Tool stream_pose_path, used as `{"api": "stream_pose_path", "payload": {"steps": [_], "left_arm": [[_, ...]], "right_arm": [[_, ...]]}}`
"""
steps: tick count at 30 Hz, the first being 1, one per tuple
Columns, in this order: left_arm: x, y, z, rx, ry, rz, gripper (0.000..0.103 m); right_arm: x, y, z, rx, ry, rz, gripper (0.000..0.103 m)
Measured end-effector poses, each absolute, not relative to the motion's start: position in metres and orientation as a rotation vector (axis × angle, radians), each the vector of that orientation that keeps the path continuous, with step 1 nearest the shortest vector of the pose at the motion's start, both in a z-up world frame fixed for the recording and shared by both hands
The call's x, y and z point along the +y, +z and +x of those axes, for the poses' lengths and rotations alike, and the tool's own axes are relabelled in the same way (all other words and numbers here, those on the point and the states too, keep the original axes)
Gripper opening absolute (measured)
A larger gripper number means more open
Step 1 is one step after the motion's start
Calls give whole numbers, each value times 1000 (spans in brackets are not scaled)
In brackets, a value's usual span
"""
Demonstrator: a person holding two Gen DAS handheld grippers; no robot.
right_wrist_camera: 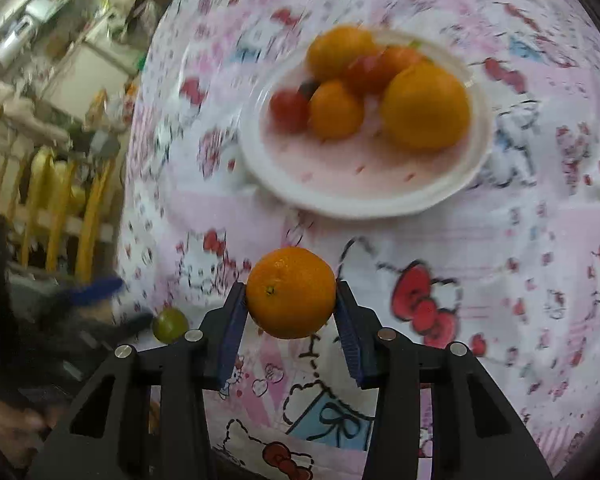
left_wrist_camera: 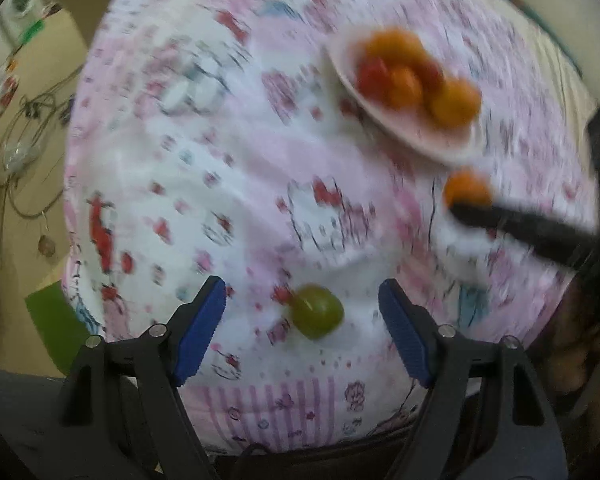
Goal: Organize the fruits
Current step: 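Grasp the green cherry tomato with the left tool while the right carries the tangerine, then lower the tangerine onto the plate and open the right tool while the left carries the green tomato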
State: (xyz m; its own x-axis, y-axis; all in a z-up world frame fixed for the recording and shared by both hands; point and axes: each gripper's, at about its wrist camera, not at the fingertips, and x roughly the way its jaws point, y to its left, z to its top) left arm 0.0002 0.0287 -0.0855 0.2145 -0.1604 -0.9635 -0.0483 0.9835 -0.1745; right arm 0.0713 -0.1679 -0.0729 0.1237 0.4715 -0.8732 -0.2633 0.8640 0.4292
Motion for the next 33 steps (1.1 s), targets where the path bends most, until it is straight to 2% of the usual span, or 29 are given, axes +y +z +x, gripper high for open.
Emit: {"api": "stream_pose_path", "payload": {"steps": [3,7,9,14,24,33], "left_arm": [[15,-98,-4,1399,-98,-146,56],[5,-101,-4,1392,-81,-83,50],[1,-101,-5,1396,-81,-62,34],[-4,-101,-6,1412,-79,-23,25],[0,-61,-1,1355,-69,-56,24],[5,-21,34,1246,-72,-20,24]], "right_arm": [[-183,-68,74,1326,521,224,45],[-188,-66,75,1318,510,244,45],[-190,-65,75,1320,509,238,45],[-194,-66,73,1325,503,234,45],[-204,-44,74,1265,526,289,45],[-218,-37,78,1234,510,340,45]]}}
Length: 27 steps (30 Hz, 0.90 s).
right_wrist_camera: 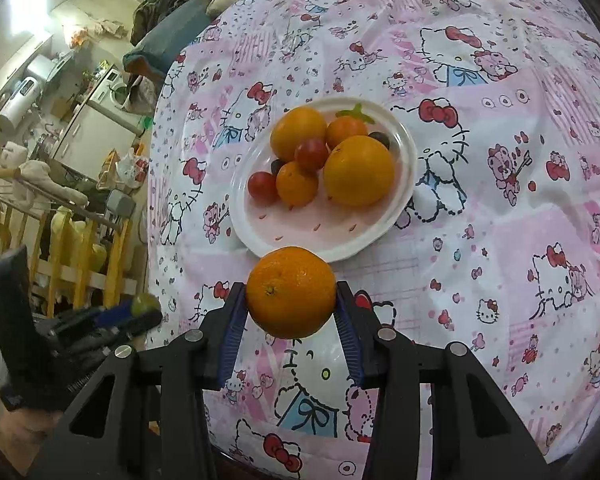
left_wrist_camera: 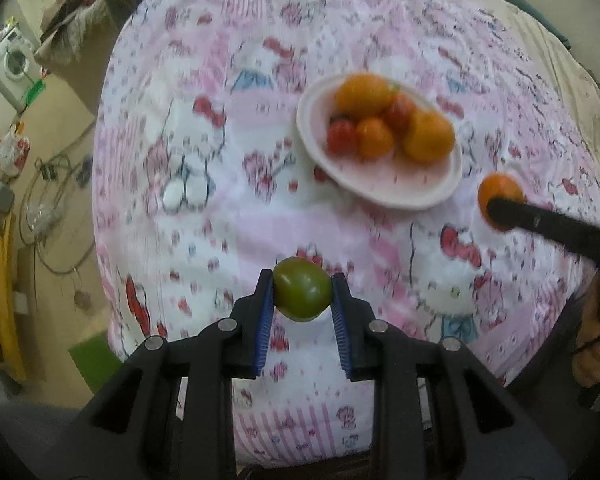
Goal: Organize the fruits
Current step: 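Lower the tangerine onto the plate and open the right tool while the left carries the green tomato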
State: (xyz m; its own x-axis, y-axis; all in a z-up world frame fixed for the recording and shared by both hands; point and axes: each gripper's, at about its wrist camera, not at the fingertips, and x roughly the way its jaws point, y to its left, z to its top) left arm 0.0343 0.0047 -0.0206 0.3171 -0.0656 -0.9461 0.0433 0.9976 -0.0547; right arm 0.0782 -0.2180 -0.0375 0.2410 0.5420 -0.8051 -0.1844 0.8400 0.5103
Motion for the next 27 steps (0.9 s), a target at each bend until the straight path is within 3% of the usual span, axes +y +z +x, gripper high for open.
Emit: {"api": "stream_pose_path", "payload": {"steps": [27], "left_arm": [[12,-49,101,1241,-131,-130,24]], "right_arm": [[-179,-98,149,1377,503,444,46]]}}
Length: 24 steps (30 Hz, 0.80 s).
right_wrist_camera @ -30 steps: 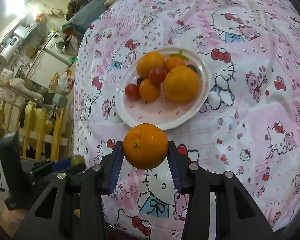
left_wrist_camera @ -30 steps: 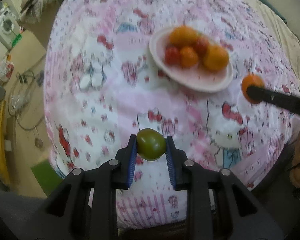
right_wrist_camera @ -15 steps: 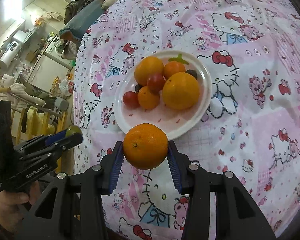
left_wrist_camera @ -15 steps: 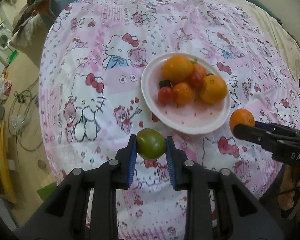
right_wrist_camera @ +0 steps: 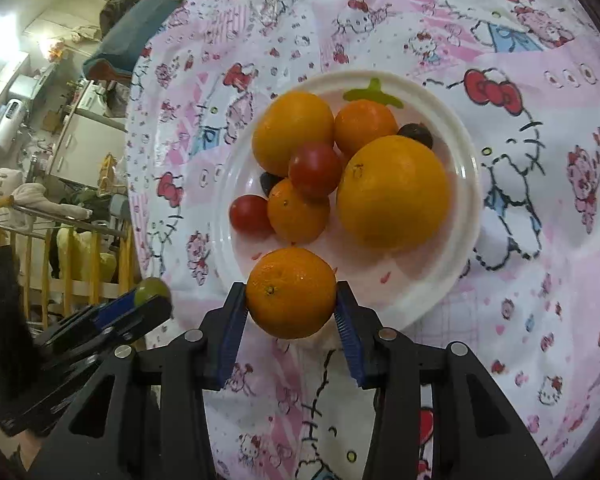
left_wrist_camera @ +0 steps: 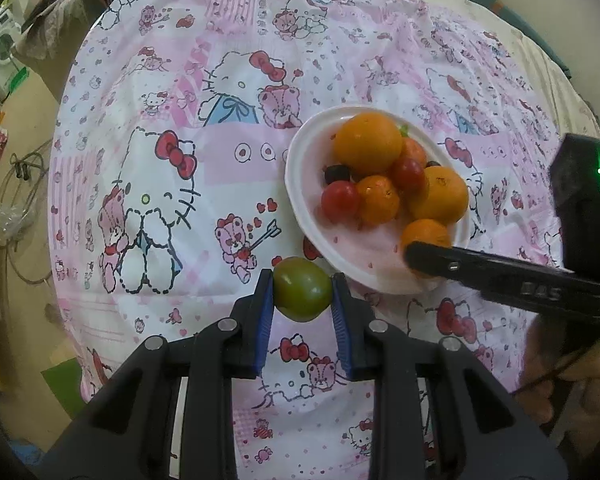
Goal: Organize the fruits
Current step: 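Lower the tangerine onto the plate and open the right tool while the left carries the green tomato, then lower the green cherry tomato onto the plate and open the left tool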
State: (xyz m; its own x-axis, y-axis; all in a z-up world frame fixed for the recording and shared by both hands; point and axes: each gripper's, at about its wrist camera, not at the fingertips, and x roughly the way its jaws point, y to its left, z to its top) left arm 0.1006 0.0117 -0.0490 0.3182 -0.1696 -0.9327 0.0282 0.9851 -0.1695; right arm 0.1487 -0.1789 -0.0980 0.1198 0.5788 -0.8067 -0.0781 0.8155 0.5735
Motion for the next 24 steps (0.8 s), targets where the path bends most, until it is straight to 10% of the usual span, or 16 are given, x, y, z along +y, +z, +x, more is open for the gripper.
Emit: {"api": "stream_pose_path", "payload": {"steps": [6,9,24], "left_arm": [[8,-52,106,1252,-142,-137,24],[5,-54,110,1252,-141,-133,24],[-37,-77,138,1277,-181,-114,24]], "right_arm": [[-187,-101,151,1372,448,466,49],[-192,-94,148,1347,465,494,69],[-265,-73,142,1247,354,606,69]]}}
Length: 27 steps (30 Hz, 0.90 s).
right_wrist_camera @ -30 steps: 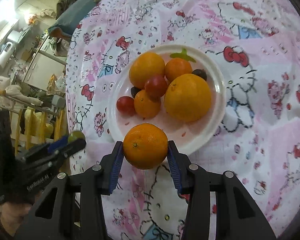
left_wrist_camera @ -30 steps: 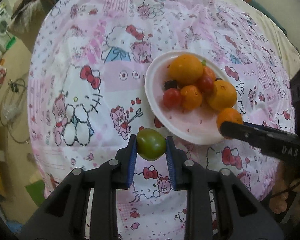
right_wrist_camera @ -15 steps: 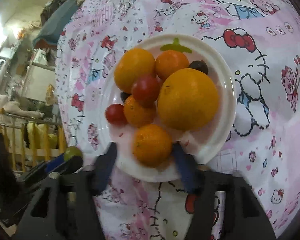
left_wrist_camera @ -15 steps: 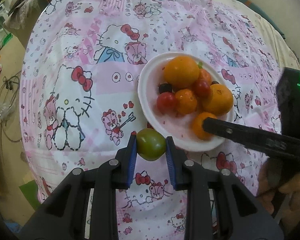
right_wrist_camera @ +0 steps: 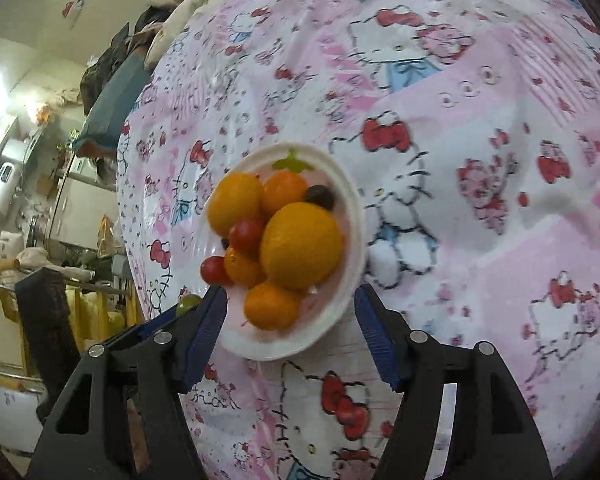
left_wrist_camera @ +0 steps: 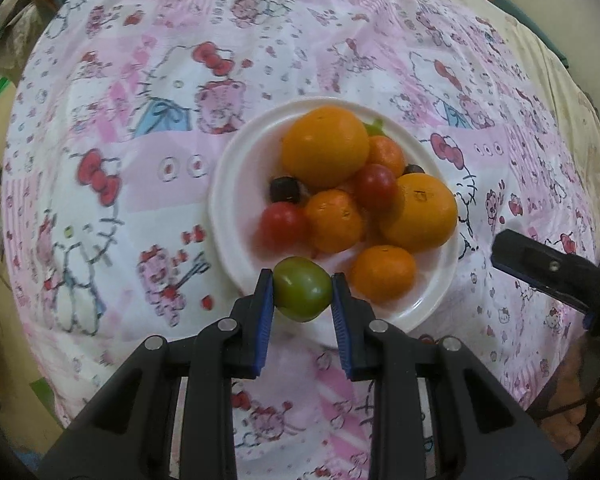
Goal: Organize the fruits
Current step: 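Lower the green cherry tomato onto the plate and open the left tool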
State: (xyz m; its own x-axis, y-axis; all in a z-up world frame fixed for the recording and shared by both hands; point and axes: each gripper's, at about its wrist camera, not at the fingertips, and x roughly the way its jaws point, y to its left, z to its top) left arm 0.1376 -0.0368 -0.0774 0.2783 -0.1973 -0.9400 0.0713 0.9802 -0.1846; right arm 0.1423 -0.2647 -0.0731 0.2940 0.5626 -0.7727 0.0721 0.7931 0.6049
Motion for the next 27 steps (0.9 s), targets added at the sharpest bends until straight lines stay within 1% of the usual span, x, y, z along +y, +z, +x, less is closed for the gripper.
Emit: {"api": "stream_pose_path", "payload": {"steps": [8,13,14,15,16,17,18,19,20,21,27], "left_arm": [[-50,-94,144,1313,-198,-102,24],[-54,-98,144,1325,-188,-85,26],[-54,-98,144,1327,-186,-83,31],[-54,-97,144,1325,-178,-79,38],[-53,-95,143,1317,-179,-78,40],[-53,-93,142,1311,-181,-78,46],[-53,-91,142,1306,-183,-78,59],[-51,-88,141,1296,-190,-86,64],[-49,-84,138,1284,-200,-95,71],[-48,-80,137,1279,-200,-93,73],[-21,-54,117,1186,-159,-119,73]], "right_arm": [[-294,-74,133,1250,335,641,69],[-303,-73,130,1246,328,660,69],[-303,-73,130,1245,328,660,69],[-302,-72,130,1245,328,659,69],[-301,-72,130,1244,330,660,69],[-300,-71,131,1243,334,660,69],[-298,-70,131,1241,337,651,69],[-297,-69,131,1240,338,645,69],[-296,-68,131,1238,341,640,69],[-294,-67,131,1238,345,637,69],[-281,-59,130,1224,358,568,69]]}}
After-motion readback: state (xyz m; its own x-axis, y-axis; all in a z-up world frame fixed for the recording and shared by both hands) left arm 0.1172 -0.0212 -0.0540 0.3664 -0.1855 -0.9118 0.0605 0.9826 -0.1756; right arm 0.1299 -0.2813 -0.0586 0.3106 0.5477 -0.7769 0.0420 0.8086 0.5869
